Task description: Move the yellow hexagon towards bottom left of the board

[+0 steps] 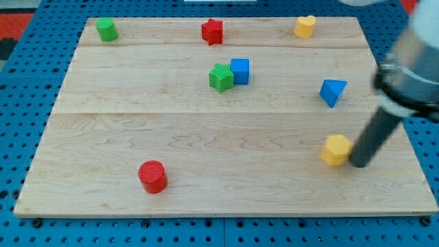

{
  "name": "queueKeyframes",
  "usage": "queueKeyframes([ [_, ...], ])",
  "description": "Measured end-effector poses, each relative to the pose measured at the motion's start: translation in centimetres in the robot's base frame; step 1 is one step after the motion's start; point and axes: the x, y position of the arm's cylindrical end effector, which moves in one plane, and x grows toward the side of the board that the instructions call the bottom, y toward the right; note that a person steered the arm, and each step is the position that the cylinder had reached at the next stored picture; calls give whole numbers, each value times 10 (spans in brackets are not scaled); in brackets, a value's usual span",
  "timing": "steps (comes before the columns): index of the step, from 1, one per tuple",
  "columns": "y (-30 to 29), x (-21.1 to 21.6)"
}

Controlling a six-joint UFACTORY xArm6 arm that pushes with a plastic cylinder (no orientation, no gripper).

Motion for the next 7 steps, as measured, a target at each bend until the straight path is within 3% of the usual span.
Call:
queueKeyframes([
  [1,-74,-9],
  [2,-73,-9],
  [3,4,-7],
  [4,-58,-46],
  [6,-255,-86],
  [7,-295,-98],
])
